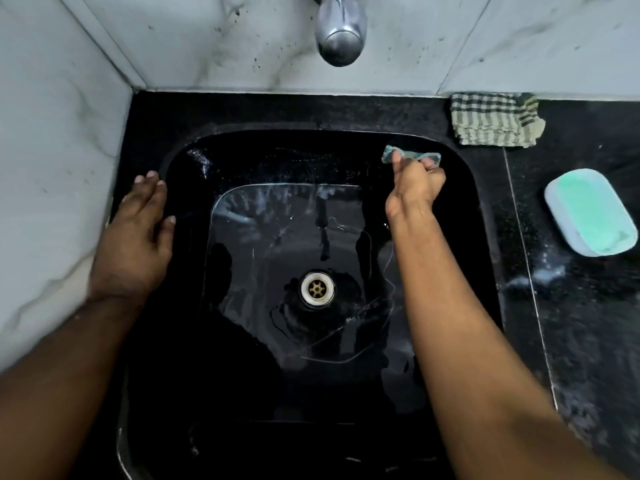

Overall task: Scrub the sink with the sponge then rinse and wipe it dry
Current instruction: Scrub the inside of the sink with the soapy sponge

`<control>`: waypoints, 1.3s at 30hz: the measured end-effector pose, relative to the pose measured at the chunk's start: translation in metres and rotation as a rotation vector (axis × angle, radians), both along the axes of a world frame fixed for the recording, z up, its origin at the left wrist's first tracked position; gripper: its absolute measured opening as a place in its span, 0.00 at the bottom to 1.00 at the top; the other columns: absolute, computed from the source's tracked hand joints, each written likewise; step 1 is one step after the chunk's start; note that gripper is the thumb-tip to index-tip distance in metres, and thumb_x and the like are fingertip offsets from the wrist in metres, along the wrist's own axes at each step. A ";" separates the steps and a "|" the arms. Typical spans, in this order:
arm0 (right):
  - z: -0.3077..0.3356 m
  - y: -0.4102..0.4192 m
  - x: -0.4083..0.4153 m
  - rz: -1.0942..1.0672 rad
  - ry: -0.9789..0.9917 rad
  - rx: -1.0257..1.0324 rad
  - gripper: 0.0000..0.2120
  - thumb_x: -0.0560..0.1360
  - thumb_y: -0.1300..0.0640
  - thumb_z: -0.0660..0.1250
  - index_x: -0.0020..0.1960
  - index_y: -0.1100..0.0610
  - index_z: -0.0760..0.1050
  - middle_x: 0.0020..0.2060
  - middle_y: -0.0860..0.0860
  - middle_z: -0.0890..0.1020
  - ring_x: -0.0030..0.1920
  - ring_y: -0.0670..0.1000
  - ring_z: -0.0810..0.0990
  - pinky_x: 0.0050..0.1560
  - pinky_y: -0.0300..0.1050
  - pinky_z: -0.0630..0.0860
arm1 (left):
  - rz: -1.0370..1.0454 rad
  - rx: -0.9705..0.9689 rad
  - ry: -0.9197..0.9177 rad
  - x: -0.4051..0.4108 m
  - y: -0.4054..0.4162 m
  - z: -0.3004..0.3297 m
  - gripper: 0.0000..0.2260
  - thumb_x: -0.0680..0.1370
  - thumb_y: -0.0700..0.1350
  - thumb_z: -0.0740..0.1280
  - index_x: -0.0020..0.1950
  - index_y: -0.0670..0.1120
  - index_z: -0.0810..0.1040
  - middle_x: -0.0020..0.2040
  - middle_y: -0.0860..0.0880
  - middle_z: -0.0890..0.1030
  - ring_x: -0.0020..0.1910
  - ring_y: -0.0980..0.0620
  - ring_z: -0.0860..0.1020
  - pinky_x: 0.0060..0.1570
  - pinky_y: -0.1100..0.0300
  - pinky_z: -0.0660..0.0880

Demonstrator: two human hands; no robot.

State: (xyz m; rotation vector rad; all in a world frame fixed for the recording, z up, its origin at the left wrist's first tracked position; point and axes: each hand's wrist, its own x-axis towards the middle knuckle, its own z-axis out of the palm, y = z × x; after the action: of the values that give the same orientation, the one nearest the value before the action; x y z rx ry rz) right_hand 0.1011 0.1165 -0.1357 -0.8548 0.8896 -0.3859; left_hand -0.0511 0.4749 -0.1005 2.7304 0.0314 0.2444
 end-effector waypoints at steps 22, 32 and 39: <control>-0.043 0.121 -0.004 0.363 0.162 -0.176 0.24 0.66 0.78 0.66 0.43 0.52 0.61 0.39 0.54 0.71 0.41 0.52 0.75 0.47 0.46 0.77 | -0.020 0.032 0.005 0.001 0.007 -0.004 0.23 0.81 0.42 0.60 0.76 0.40 0.67 0.78 0.44 0.65 0.78 0.46 0.62 0.76 0.50 0.60; -0.045 0.225 -0.012 0.502 0.033 -0.303 0.20 0.70 0.79 0.58 0.43 0.54 0.62 0.38 0.54 0.72 0.36 0.50 0.76 0.44 0.46 0.80 | 0.004 0.065 0.041 0.003 0.003 0.004 0.24 0.80 0.41 0.60 0.76 0.40 0.67 0.79 0.44 0.64 0.78 0.47 0.61 0.76 0.59 0.54; -0.026 0.272 -0.033 0.632 -0.136 -0.729 0.15 0.75 0.73 0.56 0.43 0.53 0.64 0.37 0.51 0.73 0.34 0.48 0.76 0.39 0.43 0.78 | -0.004 0.074 0.081 0.005 0.006 0.004 0.24 0.81 0.41 0.61 0.77 0.39 0.66 0.79 0.44 0.63 0.79 0.47 0.60 0.76 0.55 0.56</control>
State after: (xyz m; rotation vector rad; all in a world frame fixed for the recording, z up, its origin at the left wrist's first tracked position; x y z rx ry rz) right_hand 0.0681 0.3880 -0.1616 -1.6952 0.2957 -0.1991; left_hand -0.0464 0.4809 -0.0969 2.8121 0.0406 0.1359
